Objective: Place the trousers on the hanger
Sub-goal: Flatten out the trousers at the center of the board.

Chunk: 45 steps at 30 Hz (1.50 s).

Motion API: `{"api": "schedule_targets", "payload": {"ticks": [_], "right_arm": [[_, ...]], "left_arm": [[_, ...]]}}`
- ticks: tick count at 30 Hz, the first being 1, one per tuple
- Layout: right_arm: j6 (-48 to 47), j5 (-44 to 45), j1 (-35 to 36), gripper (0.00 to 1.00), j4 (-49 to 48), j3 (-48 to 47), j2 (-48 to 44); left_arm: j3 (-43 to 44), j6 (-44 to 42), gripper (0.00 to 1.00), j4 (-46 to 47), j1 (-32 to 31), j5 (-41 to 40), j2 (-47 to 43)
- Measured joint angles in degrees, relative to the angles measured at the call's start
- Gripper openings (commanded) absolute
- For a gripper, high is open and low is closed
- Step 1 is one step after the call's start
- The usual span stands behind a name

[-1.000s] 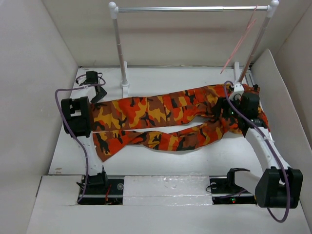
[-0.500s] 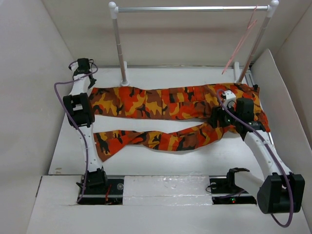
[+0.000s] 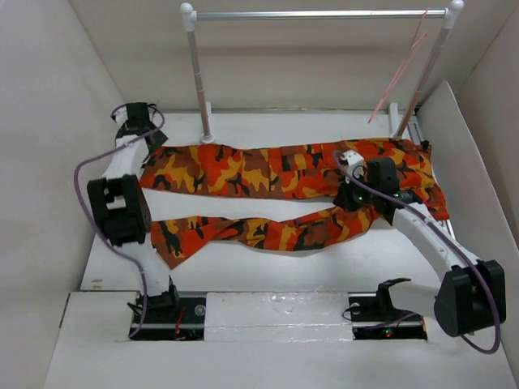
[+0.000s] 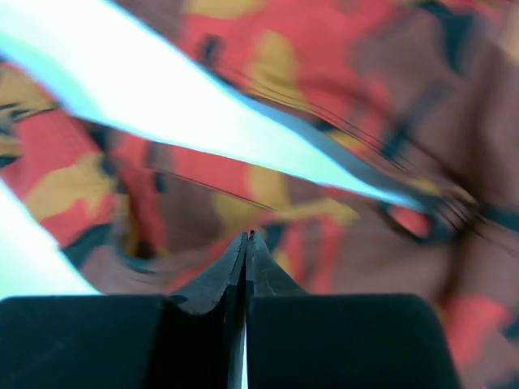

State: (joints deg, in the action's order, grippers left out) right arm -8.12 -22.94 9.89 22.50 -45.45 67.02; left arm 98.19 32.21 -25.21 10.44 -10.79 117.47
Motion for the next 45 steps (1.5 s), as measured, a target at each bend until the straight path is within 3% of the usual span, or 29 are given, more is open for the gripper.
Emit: {"api": "schedule_targets", "payload": {"ticks": [1,5,9,11,15,19,26,30,32,36,41,45], "right_arm": [[0.0,0.26,2.25,0.0,0.0,-0.7,0.55],[0.09,0.83,10.71,0.0,-1.18,-2.54,1.33],[0.02,0.59,21.7,0.05,-2.71,-2.97,1.4],[-0.26,0.94,26.88,0.06,-3.1,-3.82,2.34],[-0.7,1.57,35.45,0.06,-4.2,-6.82,6.05],[-0.74,1.77,35.98,0.08,-5.03,-7.13,7.3],[-2.82,2.6,34.12,0.1,-4.79,-7.72,7.15],[-4.0,2.32,31.32,0.1,-4.55,-7.72,6.78],[-4.31,2.16,30.21,0.1,-4.46,-7.72,6.64],[-4.85,1.2,29.44,0.1,-4.46,-7.72,6.29],[-5.25,-0.04,28.59,0.1,-4.48,-7.72,6.29],[-5.49,-0.66,26.84,0.1,-4.48,-7.72,6.21]], "left_arm": [[-7.15,0.37,0.57,4.61,-1.99,-0.07,-6.58],[-32.22,2.71,0.55,5.66,-12.96,1.73,-36.17],[-48.57,7.74,0.5,2.05,-16.74,2.25,-57.51],[-54.9,11.17,0.42,-1.64,-16.7,2.58,-64.76],[-62.29,16.92,0.14,-9.31,-16.55,4.96,-73.92],[-63.34,19.17,0.15,-11.43,-16.55,7.19,-73.53],[-66.86,23.43,0.22,-5.64,-16.57,9.46,-61.22],[-73.35,28.37,0.35,-4.2,-16.55,10.67,-61.79],[-73.7,29.99,0.35,-3.19,-16.39,11.45,-62.27],[-73.66,31.34,0.55,-2.86,-16.39,11.8,-62.55],[-72.57,31.04,0.55,-3.15,-16.39,12.55,-61.24],[-70.42,30.6,0.49,-4.04,-18.91,11.8,-57.72]]}}
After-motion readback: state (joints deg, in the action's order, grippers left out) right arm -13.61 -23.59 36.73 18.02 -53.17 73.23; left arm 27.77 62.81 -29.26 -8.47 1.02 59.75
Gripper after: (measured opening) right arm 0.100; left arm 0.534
